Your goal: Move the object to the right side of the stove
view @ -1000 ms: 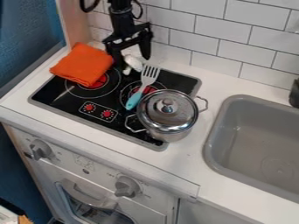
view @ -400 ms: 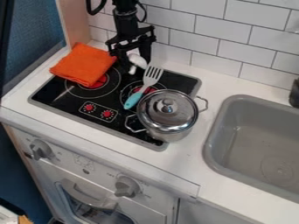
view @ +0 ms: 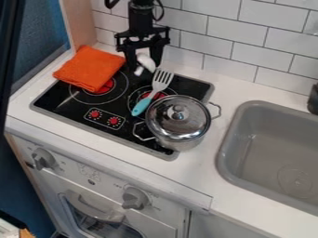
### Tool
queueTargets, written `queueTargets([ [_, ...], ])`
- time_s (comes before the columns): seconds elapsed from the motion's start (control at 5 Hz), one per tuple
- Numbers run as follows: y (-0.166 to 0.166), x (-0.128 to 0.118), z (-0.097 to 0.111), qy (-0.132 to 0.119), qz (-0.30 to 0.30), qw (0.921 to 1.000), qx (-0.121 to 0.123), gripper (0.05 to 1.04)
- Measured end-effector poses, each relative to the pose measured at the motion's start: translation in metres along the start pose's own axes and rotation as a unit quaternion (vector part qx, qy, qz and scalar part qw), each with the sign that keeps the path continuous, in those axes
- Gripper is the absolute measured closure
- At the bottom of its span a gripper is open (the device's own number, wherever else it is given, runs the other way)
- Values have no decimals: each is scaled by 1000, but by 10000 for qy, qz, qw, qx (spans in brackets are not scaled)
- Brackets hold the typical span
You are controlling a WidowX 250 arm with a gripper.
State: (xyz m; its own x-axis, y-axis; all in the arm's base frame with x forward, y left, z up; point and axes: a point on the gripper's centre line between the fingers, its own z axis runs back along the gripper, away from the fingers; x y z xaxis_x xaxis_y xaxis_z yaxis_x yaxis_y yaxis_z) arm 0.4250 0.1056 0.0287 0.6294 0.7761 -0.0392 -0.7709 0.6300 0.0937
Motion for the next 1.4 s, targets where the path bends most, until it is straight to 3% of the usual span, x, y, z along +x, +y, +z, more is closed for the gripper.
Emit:
queueTargets([
  [0.2,13,-2,46,-469,-7,9989,19,365],
  [0.6,-16,-54,52,-594,-1170,9913,26,365],
  [1.0,-50,-105,39,-711,-2388,9684,-84,365],
  [1.2,-61,-111,38,-765,-2544,9637,-279,365],
  [1.4,-78,-118,20,-662,-2796,9577,-175,365],
])
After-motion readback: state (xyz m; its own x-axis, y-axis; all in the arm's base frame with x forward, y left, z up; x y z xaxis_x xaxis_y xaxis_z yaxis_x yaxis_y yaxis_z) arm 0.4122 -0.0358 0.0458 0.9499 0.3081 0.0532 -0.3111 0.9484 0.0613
